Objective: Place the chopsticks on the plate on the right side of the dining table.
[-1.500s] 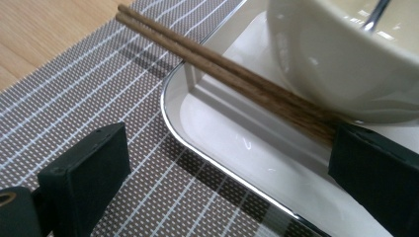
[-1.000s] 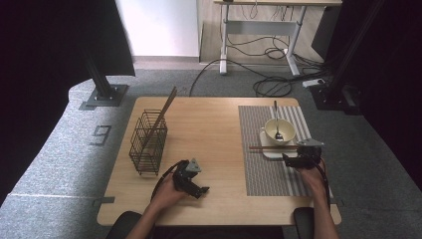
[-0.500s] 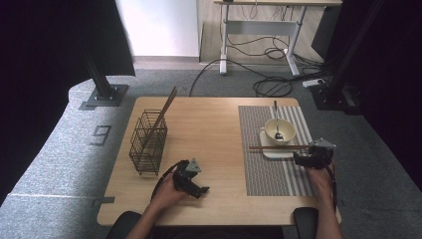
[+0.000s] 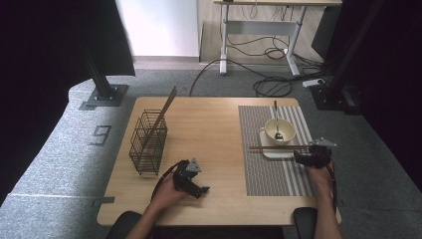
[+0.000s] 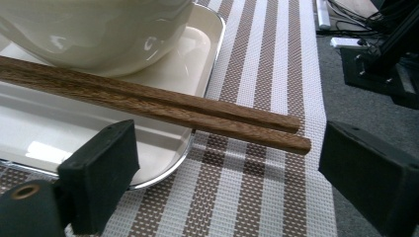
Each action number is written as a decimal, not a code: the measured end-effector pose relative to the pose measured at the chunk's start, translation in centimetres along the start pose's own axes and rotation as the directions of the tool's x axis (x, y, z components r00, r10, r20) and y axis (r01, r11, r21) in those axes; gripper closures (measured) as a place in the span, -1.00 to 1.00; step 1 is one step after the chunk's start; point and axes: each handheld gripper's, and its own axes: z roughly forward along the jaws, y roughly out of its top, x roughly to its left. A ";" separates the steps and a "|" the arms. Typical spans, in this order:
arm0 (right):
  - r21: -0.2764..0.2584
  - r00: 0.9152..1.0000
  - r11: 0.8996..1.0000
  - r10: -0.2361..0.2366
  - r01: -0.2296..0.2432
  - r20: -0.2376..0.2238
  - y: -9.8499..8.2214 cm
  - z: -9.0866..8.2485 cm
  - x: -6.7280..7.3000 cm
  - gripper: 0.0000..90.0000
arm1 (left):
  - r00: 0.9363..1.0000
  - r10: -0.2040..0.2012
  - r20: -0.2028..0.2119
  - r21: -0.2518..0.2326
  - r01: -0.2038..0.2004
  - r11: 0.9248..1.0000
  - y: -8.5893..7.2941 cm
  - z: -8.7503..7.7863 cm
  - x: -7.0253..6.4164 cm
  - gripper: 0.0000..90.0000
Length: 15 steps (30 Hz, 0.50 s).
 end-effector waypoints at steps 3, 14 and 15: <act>0.001 1.000 1.000 0.000 0.000 -0.008 0.0 0.0 0.1 -0.72 | 1.000 0.000 0.000 0.000 0.000 1.000 0.0 0.0 0.0 -1.00; 0.001 1.000 1.000 -0.010 0.010 -0.003 0.0 0.0 0.2 -0.70 | 1.000 0.000 0.000 0.000 0.000 1.000 0.0 0.0 0.0 -1.00; 0.001 1.000 1.000 -0.010 0.010 -0.003 0.0 0.0 0.2 -0.70 | 1.000 0.000 0.000 0.000 0.000 1.000 0.0 0.0 0.0 -1.00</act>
